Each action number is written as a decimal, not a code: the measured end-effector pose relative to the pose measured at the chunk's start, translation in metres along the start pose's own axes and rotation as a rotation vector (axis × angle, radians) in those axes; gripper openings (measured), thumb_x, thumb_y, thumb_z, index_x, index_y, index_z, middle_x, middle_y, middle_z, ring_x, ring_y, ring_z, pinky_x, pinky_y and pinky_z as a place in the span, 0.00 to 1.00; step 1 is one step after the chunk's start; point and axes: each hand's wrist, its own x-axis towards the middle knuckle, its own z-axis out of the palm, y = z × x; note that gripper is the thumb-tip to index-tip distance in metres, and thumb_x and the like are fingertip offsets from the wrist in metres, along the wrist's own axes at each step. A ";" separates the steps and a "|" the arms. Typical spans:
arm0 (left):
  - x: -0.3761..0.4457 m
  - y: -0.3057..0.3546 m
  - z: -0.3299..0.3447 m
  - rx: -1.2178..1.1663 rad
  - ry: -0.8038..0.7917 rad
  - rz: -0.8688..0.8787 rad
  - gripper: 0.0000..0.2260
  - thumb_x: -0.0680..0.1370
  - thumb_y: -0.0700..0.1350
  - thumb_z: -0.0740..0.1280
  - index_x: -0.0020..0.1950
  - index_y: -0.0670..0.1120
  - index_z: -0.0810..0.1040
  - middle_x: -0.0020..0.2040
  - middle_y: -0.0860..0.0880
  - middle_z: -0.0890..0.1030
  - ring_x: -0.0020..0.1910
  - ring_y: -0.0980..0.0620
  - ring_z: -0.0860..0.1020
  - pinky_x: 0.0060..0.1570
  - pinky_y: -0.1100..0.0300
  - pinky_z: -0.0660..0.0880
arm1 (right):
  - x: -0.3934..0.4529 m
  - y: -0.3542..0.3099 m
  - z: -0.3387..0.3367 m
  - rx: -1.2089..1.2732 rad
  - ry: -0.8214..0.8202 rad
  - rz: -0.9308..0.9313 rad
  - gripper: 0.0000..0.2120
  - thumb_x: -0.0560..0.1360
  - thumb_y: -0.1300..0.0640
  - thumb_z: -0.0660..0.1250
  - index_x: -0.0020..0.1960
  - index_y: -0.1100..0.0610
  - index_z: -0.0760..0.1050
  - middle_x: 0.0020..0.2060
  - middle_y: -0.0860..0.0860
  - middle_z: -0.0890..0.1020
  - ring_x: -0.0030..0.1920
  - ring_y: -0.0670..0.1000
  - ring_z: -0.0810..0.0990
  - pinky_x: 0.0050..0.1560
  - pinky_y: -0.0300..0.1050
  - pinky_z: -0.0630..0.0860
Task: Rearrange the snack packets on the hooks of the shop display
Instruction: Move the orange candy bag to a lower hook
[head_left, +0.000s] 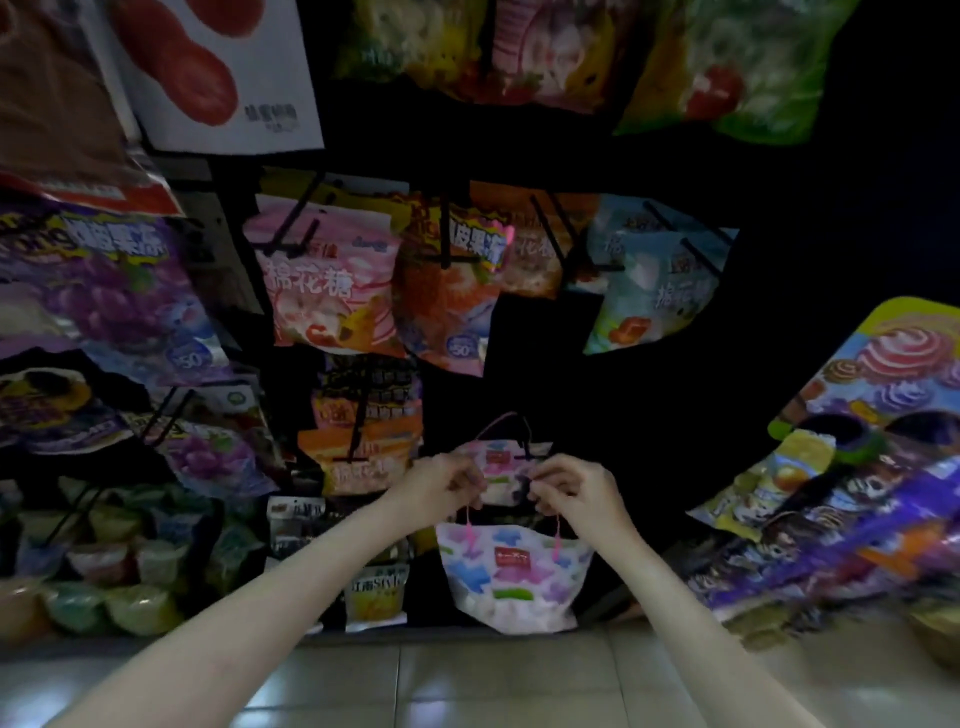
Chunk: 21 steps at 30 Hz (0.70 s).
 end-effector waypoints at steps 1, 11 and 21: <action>0.010 -0.003 0.009 0.054 -0.043 -0.034 0.06 0.79 0.40 0.62 0.51 0.43 0.78 0.47 0.48 0.82 0.50 0.49 0.79 0.38 0.71 0.70 | 0.002 0.012 0.005 0.014 -0.016 0.048 0.03 0.75 0.62 0.68 0.46 0.56 0.77 0.36 0.47 0.79 0.37 0.41 0.79 0.43 0.39 0.77; 0.080 -0.025 0.045 0.133 0.014 -0.296 0.11 0.79 0.39 0.62 0.38 0.50 0.72 0.36 0.53 0.75 0.32 0.59 0.72 0.43 0.61 0.74 | 0.044 0.058 0.027 0.125 0.053 0.368 0.04 0.73 0.64 0.69 0.46 0.65 0.80 0.43 0.60 0.83 0.43 0.55 0.81 0.45 0.49 0.78; 0.108 -0.026 0.048 -0.633 0.337 -0.136 0.16 0.83 0.36 0.46 0.43 0.45 0.70 0.33 0.46 0.71 0.15 0.56 0.68 0.18 0.69 0.67 | 0.072 0.058 0.035 0.177 0.243 0.434 0.09 0.74 0.67 0.66 0.53 0.66 0.77 0.49 0.57 0.81 0.50 0.54 0.79 0.49 0.43 0.73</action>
